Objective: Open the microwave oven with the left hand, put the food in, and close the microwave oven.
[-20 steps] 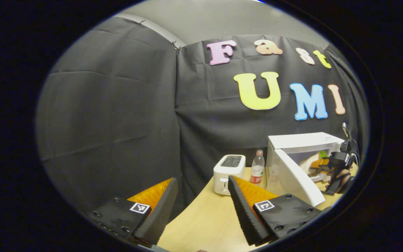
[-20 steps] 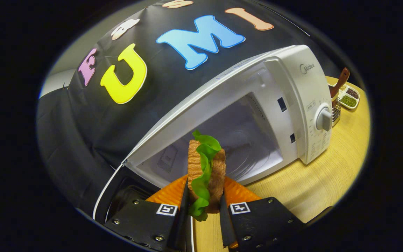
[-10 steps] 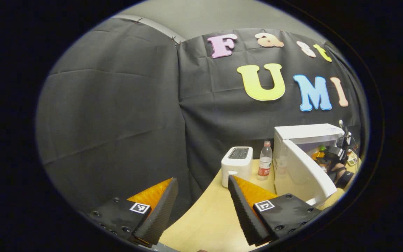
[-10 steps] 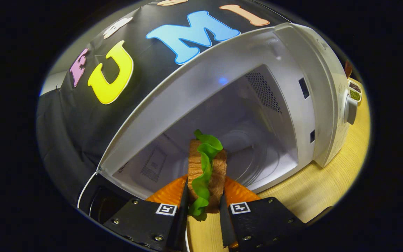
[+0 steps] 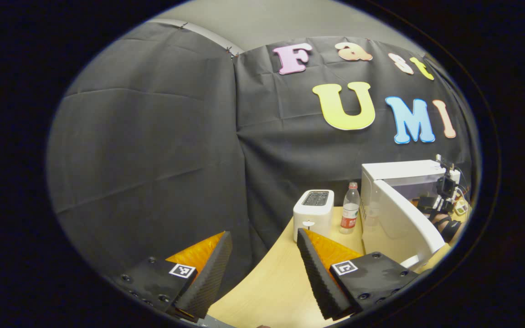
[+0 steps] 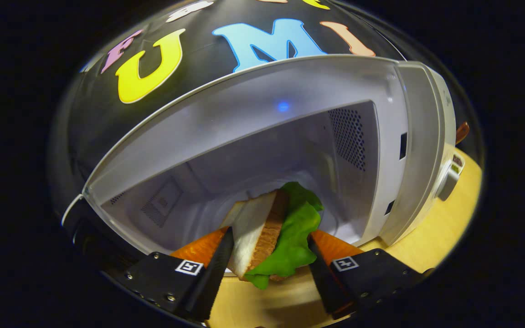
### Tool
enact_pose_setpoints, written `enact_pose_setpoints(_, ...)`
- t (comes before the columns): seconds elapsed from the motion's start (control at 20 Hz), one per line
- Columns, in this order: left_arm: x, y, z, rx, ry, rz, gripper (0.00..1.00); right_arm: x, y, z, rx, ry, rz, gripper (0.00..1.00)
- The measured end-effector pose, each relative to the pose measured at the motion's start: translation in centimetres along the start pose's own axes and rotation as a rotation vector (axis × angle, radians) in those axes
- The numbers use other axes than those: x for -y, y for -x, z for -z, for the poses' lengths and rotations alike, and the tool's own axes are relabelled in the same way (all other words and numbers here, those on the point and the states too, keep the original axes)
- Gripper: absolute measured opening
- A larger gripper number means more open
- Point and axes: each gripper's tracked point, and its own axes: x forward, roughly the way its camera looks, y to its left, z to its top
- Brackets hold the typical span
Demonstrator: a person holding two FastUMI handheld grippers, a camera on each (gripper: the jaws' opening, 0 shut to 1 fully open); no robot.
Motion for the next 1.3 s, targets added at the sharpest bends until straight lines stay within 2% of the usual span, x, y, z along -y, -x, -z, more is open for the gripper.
enact_pose_setpoints(0.05, 0.2, -0.1, -0.1, 0.001, 0.0, 0.001, 0.93, 0.1, -0.1, 0.2, -0.007, 0.011, 0.0, 0.95)
enact_pose_setpoints(0.1, 0.4, -0.1, 0.0, 0.004, -0.002, 0.005, 0.93, 0.0, 0.1, 0.2, -0.01, 0.015, 0.001, 0.98)
enact_pose_setpoints(0.3, 1.6, 0.1, 0.2, 0.01, -0.005, 0.027, 0.93, 1.9, 1.6, -1.7, 0.046, 0.125, 0.075, 1.0)
enact_pose_setpoints(0.5, 3.3, 0.0, 1.0, 0.007, -0.002, 0.047, 0.94, 1.8, 4.3, -3.7, 0.09, 0.201, 0.026, 1.0)
enact_pose_setpoints(0.7, 5.1, 0.3, 0.6, 0.062, 0.029, 0.075, 0.94, 1.4, 9.7, -6.8, 0.182, 0.255, -0.033, 1.0)
enact_pose_setpoints(1.0, 7.7, 0.4, 2.8, 0.05, 0.046, 0.127, 0.95, 1.7, 19.1, -10.5, 0.309, 0.309, -0.121, 1.0)
enact_pose_setpoints(1.3, 9.7, 0.1, 5.7, 0.002, 0.045, 0.147, 0.94, 5.0, 27.6, -13.0, 0.392, 0.293, -0.129, 1.0)
